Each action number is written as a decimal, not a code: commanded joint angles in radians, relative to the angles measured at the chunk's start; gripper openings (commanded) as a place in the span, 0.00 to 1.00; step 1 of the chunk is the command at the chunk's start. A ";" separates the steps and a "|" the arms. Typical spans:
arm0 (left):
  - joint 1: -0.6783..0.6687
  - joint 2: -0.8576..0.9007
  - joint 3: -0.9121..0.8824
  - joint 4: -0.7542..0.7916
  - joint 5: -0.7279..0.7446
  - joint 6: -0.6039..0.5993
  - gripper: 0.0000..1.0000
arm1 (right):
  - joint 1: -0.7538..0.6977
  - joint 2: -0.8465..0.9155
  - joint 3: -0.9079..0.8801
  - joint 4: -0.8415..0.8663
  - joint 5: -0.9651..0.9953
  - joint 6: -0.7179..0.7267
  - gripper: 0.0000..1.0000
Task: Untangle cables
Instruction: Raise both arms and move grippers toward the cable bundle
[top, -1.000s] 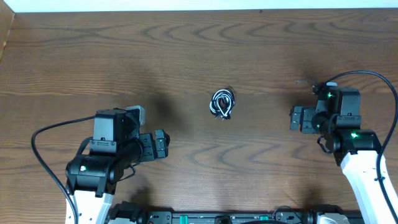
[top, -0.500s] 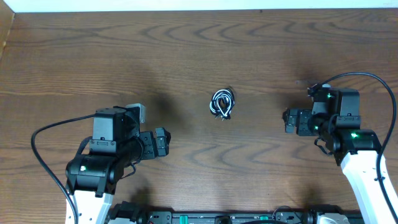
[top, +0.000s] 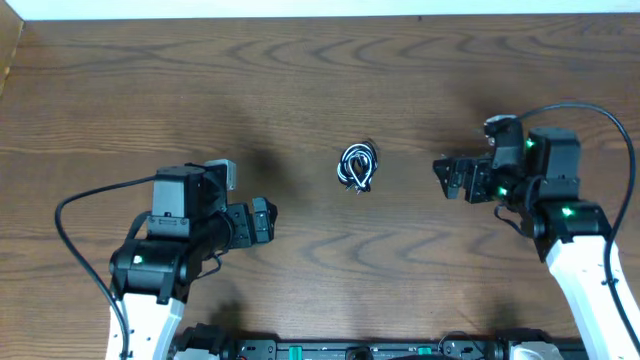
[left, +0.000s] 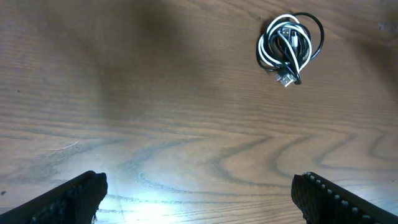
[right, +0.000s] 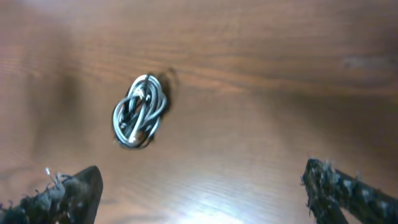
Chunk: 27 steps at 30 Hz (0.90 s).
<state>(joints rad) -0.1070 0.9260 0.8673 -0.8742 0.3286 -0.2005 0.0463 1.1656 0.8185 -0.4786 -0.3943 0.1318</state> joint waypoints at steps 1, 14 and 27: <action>-0.003 0.029 0.016 0.001 0.027 -0.023 1.00 | 0.055 0.068 0.138 -0.073 0.043 0.010 0.99; -0.003 0.116 0.016 0.000 0.031 -0.027 1.00 | 0.162 0.511 0.591 -0.393 0.002 -0.006 0.99; -0.003 0.121 0.015 -0.007 0.031 -0.027 1.00 | 0.307 0.793 0.585 -0.201 0.014 0.190 0.65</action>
<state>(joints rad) -0.1070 1.0451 0.8673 -0.8783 0.3431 -0.2142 0.3115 1.8992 1.3888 -0.6815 -0.4149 0.2707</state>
